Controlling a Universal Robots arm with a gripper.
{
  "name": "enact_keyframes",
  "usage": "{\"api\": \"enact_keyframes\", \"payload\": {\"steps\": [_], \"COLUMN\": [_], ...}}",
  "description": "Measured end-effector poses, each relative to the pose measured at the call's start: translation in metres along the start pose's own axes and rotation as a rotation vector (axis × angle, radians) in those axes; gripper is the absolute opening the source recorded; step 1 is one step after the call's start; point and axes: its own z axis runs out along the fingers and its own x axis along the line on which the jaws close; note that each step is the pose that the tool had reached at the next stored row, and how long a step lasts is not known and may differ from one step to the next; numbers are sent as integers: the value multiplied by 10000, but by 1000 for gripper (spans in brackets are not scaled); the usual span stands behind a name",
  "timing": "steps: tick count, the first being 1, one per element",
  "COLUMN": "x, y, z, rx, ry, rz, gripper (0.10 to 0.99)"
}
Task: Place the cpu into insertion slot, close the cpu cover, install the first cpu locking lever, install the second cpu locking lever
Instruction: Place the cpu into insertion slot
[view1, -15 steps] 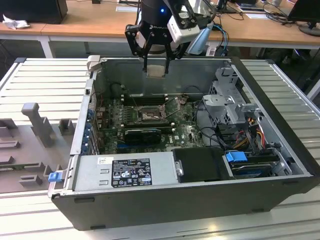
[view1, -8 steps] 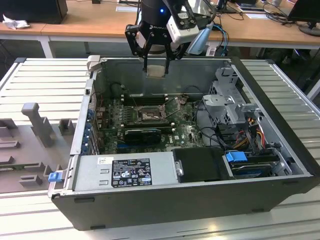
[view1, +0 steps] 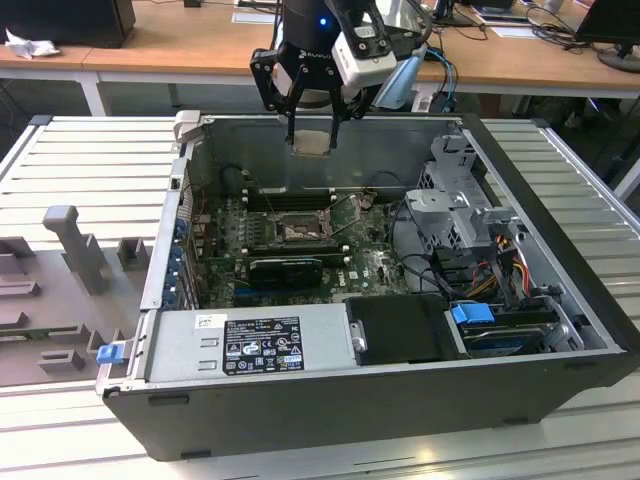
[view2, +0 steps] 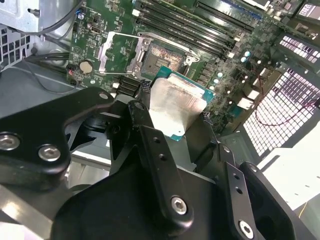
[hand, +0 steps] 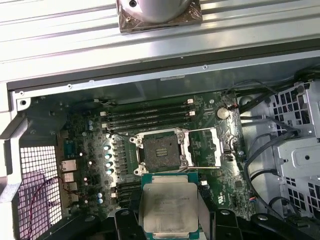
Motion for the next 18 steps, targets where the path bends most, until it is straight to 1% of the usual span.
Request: {"api": "enact_keyframes", "payload": {"steps": [14,18], "x": [0,0], "y": [0,-1], "z": [4,6], "rx": [-11,-19], "ry": [-50,-86], "rz": [564,959], "gripper": [529,529]}}
